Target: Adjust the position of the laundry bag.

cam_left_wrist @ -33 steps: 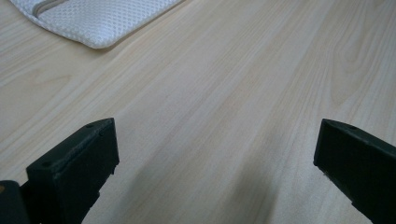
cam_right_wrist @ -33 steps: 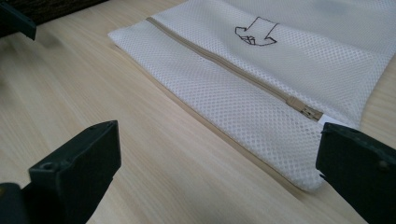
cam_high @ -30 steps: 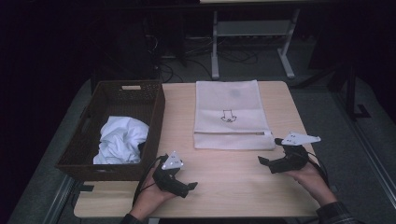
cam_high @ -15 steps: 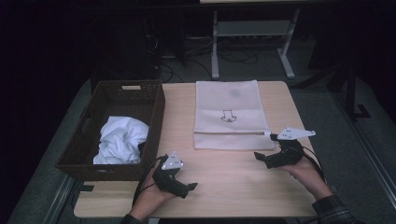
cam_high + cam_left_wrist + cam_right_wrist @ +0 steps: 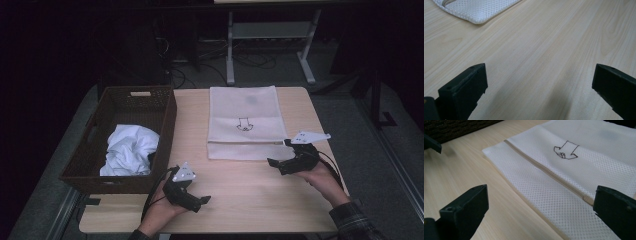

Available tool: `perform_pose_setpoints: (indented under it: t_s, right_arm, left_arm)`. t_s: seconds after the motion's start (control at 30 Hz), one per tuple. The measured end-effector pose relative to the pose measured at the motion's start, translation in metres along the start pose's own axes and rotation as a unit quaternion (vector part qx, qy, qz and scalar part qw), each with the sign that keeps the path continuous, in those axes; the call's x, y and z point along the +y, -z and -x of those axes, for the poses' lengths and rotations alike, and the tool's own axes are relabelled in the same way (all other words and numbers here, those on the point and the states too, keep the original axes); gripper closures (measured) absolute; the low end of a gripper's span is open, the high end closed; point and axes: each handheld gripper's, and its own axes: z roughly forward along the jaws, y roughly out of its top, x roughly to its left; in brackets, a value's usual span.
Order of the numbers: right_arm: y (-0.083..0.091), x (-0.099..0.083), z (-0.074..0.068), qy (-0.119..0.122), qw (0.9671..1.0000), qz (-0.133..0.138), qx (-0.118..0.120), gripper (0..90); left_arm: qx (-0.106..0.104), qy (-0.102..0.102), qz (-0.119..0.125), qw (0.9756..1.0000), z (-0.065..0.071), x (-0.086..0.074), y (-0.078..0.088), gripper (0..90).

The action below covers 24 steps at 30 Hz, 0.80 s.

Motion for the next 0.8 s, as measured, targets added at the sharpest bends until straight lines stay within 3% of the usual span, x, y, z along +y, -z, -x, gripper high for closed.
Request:
perform_pose_setpoints:
  t_s: [0.8]
  right_arm:
    - [-0.013,0.022,0.007,-0.011,0.9998,0.015,0.007,0.0]
  left_arm:
    - [-0.002,-0.001,-0.003,1.0000,0.000,0.000,0.000,0.0]
